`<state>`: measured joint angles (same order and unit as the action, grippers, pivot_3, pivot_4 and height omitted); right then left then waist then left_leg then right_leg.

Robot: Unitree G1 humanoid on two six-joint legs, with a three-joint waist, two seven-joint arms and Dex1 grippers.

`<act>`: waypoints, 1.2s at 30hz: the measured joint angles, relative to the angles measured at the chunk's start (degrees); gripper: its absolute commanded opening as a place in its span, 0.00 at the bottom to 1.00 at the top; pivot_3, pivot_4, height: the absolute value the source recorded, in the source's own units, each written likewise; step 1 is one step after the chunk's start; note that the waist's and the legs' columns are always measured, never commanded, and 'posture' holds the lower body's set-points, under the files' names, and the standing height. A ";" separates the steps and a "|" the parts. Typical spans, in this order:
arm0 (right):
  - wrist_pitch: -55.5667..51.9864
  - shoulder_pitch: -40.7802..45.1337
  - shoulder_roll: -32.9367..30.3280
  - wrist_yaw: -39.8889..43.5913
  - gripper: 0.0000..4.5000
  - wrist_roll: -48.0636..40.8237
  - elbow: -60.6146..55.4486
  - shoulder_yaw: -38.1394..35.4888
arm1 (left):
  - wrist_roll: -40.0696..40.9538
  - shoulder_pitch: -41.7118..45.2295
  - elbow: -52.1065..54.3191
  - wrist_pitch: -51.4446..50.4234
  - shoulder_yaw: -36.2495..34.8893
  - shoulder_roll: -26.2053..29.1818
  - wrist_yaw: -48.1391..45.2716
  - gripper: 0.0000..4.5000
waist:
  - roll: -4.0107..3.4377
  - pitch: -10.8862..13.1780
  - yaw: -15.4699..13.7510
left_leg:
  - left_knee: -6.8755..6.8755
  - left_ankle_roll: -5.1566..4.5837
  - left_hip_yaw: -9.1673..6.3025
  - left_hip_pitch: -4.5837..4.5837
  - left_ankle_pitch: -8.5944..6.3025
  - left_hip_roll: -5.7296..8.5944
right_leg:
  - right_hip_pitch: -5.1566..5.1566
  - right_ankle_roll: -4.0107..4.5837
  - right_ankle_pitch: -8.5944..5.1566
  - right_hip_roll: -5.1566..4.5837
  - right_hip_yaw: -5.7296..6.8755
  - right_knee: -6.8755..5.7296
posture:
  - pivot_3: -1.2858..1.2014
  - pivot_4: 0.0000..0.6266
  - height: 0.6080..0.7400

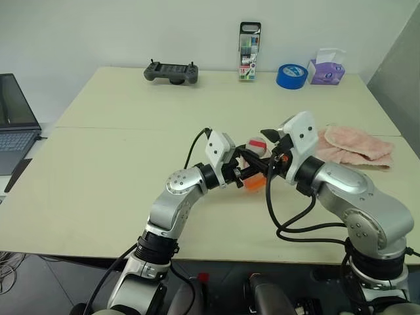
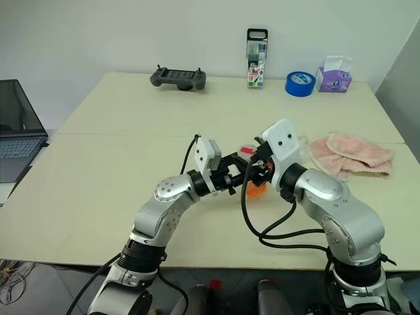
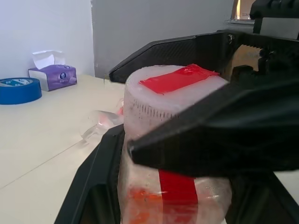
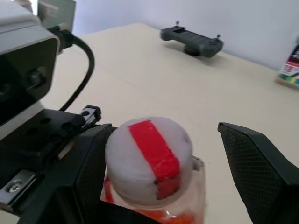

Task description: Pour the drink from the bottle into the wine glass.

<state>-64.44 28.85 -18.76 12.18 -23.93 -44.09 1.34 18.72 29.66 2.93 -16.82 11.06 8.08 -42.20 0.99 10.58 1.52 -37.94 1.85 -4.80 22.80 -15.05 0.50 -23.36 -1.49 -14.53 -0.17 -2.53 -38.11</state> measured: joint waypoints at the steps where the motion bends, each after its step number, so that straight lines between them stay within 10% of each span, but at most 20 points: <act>1: -1.09 -0.05 2.15 -2.35 0.86 0.39 -1.47 0.03 | -0.36 0.24 -0.62 0.13 -0.02 0.05 0.14 0.48 | -0.01 0.00 0.02 | 0.02 0.00 0.00 0.00 0.00 0.00 | -0.01 0.00 0.00 0.01 0.00 -0.02 | 0.52 0.24 1.00; 12: -14.08 -0.05 11.86 -15.56 0.77 5.19 -7.50 4.97 | -2.15 1.75 -5.37 2.68 -0.24 0.09 0.32 0.48 | -0.02 -0.01 0.12 | 0.02 0.04 -0.03 0.00 0.02 0.02 | -0.02 0.01 0.00 0.02 -0.03 0.01 | 0.52 0.24 1.00; 32: -15.89 2.43 12.50 -14.55 0.63 7.44 -7.43 4.49 | -3.09 1.79 -5.74 3.66 -0.24 0.01 0.40 0.48 | -0.02 -0.01 0.25 | 0.04 0.03 0.01 0.01 0.02 0.00 | -0.02 0.00 0.00 0.02 0.03 0.00 | 0.52 0.24 1.00; 36: -15.98 2.48 12.42 -14.76 0.44 7.71 -7.33 5.26 | -3.22 1.79 -5.75 3.75 -0.24 -0.02 0.49 0.48 | -0.02 -0.01 0.26 | 0.04 0.03 0.01 0.00 0.02 0.00 | -0.02 0.00 0.00 0.02 0.03 0.00 | 0.52 0.24 1.00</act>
<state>-80.42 31.33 -6.34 -2.58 -16.22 -51.42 6.60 15.50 31.46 -2.82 -13.08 10.82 8.06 -41.72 0.97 10.57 1.78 -37.89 1.88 -4.79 22.80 -15.03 0.50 -23.38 -1.49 -14.53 -0.14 -2.50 -38.11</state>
